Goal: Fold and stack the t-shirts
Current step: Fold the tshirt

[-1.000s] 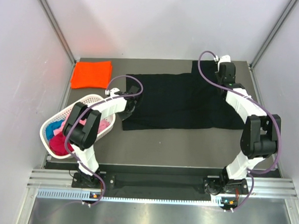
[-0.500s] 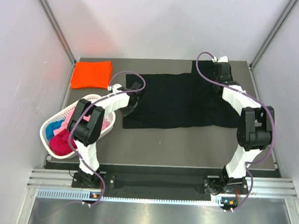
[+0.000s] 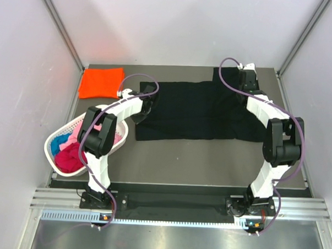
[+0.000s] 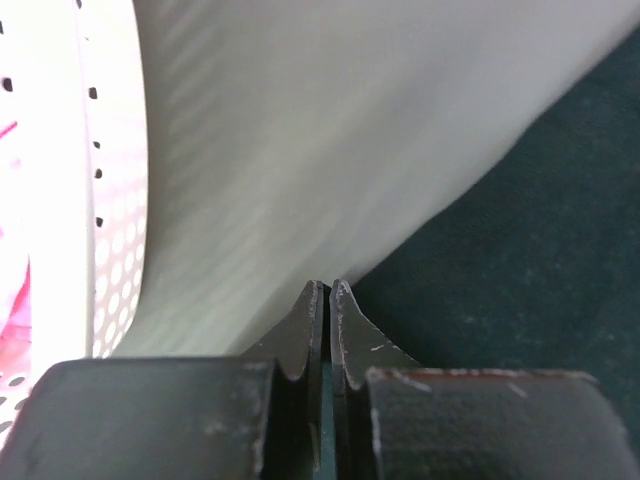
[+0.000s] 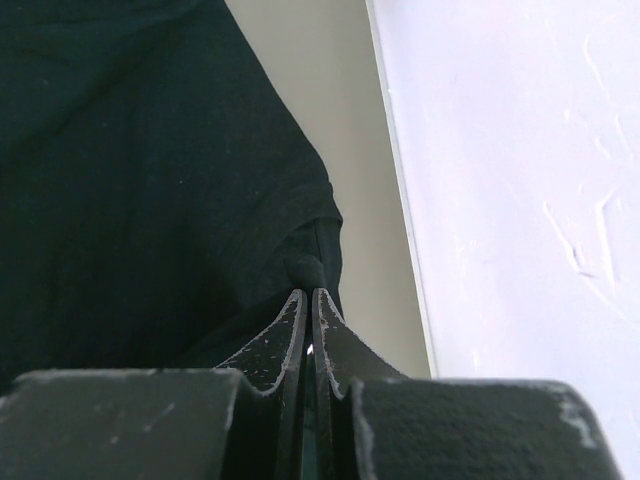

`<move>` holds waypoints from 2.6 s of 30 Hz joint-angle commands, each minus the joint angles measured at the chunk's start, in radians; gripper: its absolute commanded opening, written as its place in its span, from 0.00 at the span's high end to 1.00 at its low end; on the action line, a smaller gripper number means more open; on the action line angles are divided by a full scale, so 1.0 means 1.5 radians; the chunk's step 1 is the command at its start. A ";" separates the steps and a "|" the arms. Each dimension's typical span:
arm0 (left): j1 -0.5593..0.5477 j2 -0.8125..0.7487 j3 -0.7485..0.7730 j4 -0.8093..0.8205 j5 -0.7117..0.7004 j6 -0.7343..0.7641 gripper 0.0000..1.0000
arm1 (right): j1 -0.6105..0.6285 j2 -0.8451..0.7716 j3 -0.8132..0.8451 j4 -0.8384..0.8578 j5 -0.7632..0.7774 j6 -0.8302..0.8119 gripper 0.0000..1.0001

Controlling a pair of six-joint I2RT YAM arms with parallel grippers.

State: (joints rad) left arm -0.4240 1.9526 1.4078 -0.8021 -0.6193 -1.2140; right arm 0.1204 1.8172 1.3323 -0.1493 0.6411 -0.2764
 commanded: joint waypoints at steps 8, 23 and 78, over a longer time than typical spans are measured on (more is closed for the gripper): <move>0.024 -0.017 -0.012 0.042 0.004 -0.017 1.00 | -0.022 -0.004 0.014 0.021 0.047 0.046 1.00; 0.026 0.036 0.058 0.017 -0.022 0.006 1.00 | -0.029 0.034 0.044 0.036 0.059 0.048 1.00; -0.032 -0.107 -0.229 0.230 0.254 0.367 0.50 | -0.379 -0.152 -0.255 -0.199 -0.379 0.583 0.55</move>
State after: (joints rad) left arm -0.4774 1.7393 1.0595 -0.5091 -0.1925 -0.6598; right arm -0.4358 1.5822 0.9691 -0.5312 0.0563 0.6193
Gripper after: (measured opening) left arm 0.502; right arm 0.450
